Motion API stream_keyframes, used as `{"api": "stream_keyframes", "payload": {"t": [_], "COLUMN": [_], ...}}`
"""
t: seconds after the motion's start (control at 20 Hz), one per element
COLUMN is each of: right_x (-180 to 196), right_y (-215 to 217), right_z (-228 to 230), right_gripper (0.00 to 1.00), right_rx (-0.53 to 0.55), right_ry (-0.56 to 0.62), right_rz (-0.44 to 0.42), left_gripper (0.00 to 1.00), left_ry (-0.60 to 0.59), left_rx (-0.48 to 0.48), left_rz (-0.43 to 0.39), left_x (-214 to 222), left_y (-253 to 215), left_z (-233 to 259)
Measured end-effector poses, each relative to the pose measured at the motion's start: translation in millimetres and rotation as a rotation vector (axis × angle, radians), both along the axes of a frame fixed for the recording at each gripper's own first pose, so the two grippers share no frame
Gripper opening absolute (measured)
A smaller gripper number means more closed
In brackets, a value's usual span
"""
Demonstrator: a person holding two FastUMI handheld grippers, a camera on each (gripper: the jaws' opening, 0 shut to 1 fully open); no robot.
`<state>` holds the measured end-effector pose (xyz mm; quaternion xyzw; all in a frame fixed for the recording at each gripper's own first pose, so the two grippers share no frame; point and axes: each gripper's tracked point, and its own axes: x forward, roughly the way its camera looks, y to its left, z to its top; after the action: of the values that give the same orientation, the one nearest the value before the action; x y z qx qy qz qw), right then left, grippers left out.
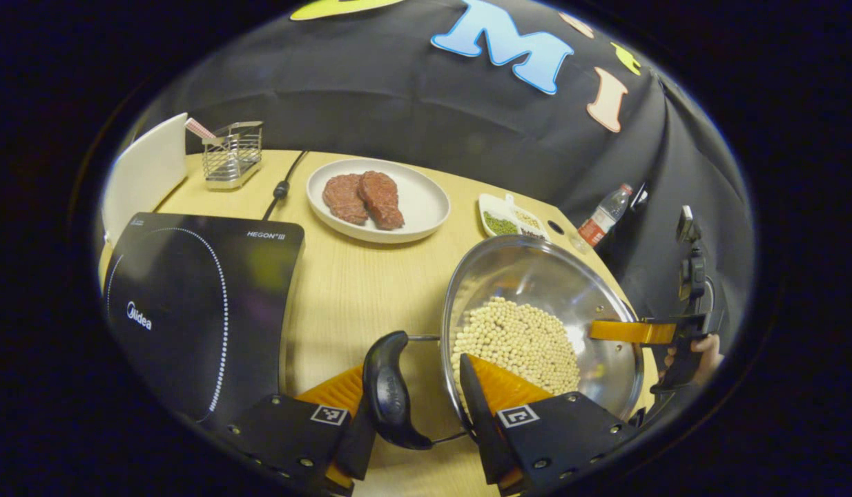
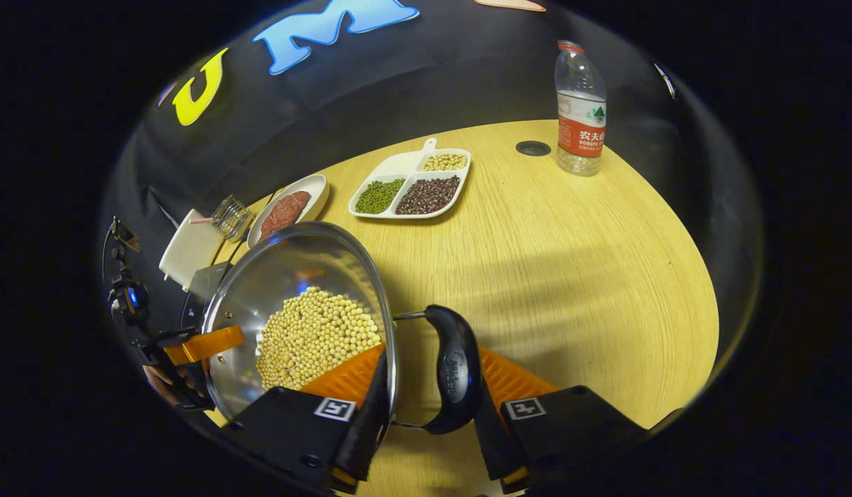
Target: First push the handle of the pot to place it horizontally, then grasp the pot with both hands and set it on the induction cooktop.
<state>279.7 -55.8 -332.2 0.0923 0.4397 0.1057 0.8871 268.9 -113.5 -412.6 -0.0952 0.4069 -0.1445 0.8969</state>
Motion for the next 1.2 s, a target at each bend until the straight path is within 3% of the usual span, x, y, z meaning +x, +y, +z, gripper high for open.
{"api": "stream_keyframes", "payload": {"t": [0.1, 0.2, 0.25, 0.3, 0.35, 0.5, 0.65, 0.75, 1.2], "right_x": [-1, 0, 1, 1, 0, -8, -26, -41, -123], "right_y": [0, 0, 1, 0, 0, -3, -7, -9, -10], "right_z": [-2, -1, -1, -1, -1, 0, 12, 20, 69], "right_gripper": [0.59, 0.55, 0.52, 0.52, 0.55, 0.52, 0.52, 0.55, 0.52], "right_rx": [0.003, 0.014, 0.013, 0.008, 0.003, -0.013, -0.003, -0.008, -0.038], "right_ry": [0.009, 0.016, 0.012, 0.009, 0.011, 0.015, 0.009, 0.016, 0.033], "right_rz": [-0.009, -0.016, -0.014, -0.006, -0.007, -0.004, -0.018, -0.020, -0.031], "left_gripper": [0.64, 0.55, 0.60, 0.56, 0.56, 0.54, 0.51, 0.54, 0.54], "left_ry": [0.009, 0.020, 0.021, 0.022, 0.023, 0.022, 0.001, -0.001, 0.031], "left_rx": [-0.008, -0.016, -0.018, -0.014, -0.012, 0.004, 0.007, 0.010, -0.026], "left_rz": [0.009, 0.025, 0.032, 0.029, 0.033, 0.025, 0.014, 0.006, 0.005], "left_x": [0, 1, 1, -1, -2, -6, -20, -29, -114], "left_y": [-1, 1, 2, 1, 1, -1, -5, -6, -1], "left_z": [0, 0, 2, 1, 1, 5, 25, 32, 86]}}
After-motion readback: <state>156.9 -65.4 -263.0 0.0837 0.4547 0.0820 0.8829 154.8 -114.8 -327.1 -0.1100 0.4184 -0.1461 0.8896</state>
